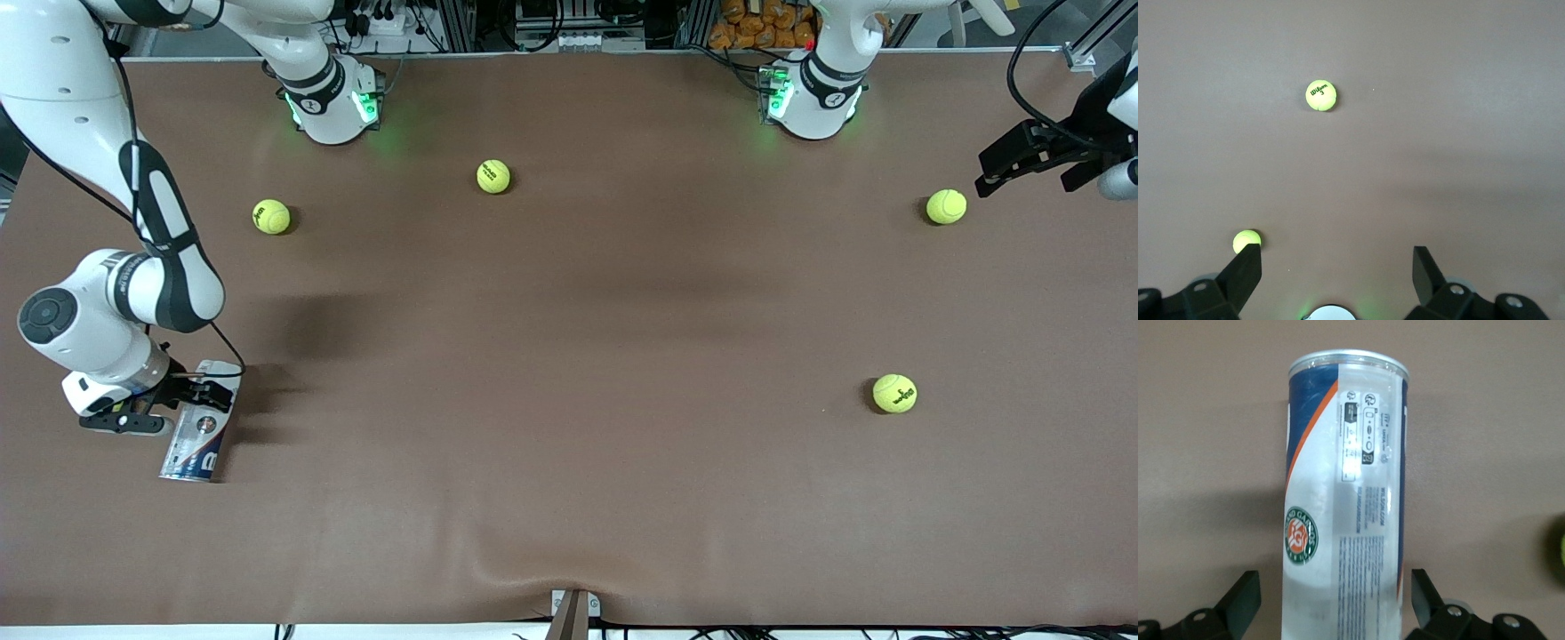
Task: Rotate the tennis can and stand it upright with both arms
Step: 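Reach the right gripper down over the white tennis can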
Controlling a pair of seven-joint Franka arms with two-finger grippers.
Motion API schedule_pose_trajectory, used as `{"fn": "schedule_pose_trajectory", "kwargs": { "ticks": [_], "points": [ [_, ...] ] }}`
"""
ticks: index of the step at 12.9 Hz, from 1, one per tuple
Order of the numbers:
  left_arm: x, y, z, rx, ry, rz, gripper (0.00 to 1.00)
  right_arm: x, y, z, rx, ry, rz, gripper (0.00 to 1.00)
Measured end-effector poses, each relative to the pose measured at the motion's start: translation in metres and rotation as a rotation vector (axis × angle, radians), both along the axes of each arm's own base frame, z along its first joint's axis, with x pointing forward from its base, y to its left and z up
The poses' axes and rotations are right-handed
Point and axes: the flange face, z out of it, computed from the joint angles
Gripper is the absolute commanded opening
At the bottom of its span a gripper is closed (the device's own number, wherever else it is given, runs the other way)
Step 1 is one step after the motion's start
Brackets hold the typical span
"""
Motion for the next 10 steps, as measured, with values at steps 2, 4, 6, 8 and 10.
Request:
{"fn": "schedule_pose_trajectory", "kwargs": {
  "ticks": [2,4,6,8,10],
  "points": [
    [0.0,0.0,0.0,0.0,0.0,-0.001,1.0,-0.001,0.001,-0.013,0.0,0.01,0.001,1.0],
    [0.0,0.0,0.0,0.0,0.0,0.0,1.0,0.0,0.001,-0.02,0.0,0.014,0.003,1.0],
    [0.0,0.0,0.0,0.0,0.0,0.0,1.0,0.003,0.0,-0.024,-0.004,-0.002,0.005,0.57],
    [0.0,0.0,0.0,0.0,0.0,0.0,1.0,0.006,0.0,-0.024,-0.009,-0.023,0.007,0.46],
    [0.0,0.0,0.0,0.0,0.0,0.0,1.0,0.009,0.0,-0.019,-0.014,-0.037,0.017,0.46]
  ]
}}
